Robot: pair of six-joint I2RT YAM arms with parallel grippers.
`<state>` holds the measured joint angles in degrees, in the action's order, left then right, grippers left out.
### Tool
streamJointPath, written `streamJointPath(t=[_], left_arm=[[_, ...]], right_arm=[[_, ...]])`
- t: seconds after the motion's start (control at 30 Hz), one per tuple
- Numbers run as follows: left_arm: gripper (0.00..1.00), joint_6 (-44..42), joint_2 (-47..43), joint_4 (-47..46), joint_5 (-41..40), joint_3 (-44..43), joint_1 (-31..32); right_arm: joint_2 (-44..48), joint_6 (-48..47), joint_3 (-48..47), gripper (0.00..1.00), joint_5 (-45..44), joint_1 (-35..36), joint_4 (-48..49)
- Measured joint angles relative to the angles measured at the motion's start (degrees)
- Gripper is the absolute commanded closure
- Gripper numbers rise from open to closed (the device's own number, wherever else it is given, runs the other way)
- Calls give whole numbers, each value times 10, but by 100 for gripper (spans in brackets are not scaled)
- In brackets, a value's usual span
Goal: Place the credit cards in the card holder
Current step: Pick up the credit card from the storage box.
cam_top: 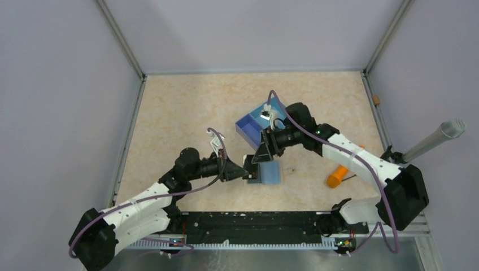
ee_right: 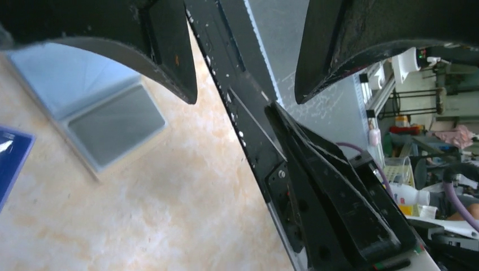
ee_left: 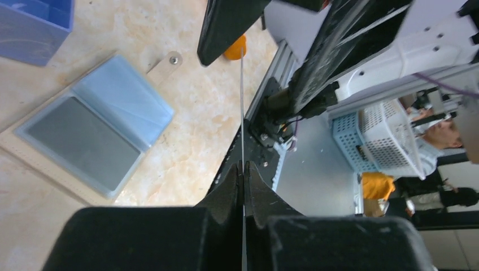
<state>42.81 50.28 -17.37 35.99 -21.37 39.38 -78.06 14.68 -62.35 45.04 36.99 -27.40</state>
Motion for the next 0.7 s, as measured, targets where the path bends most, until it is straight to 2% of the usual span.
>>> streamJointPath(t=[0.17,0.23,0.3,0.33,0.37,0.4,0.43,0.47,0.6,0.63,0.7], left_arm=[[100,69,-18,-122,-63,58,33],[100,82,-19,-149,-85,64,43],[100,92,-20,-170,-100,66,48],[100,97,-20,-181,-107,66,51],[100,100,-18,-190,-114,66,53],[100,103,-15,-196,-118,66,54],[100,106,-9,-203,-128,66,56],[97,109,-2,-207,-134,67,57],[51,118,14,-198,-148,69,59],[43,119,15,-183,-151,68,62],[37,116,15,-141,-164,63,66]], right_arm=[[71,121,146,37,-10,0,148],[87,162,183,41,-11,4,193],[93,191,198,50,-11,6,232],[94,205,204,59,-10,8,256],[95,221,209,73,-8,10,283],[96,232,214,93,-6,11,305],[97,255,223,100,0,11,336],[99,269,231,100,3,12,360],[110,300,256,100,-14,12,383],[113,301,260,100,-26,14,381],[118,301,271,100,-55,15,367]])
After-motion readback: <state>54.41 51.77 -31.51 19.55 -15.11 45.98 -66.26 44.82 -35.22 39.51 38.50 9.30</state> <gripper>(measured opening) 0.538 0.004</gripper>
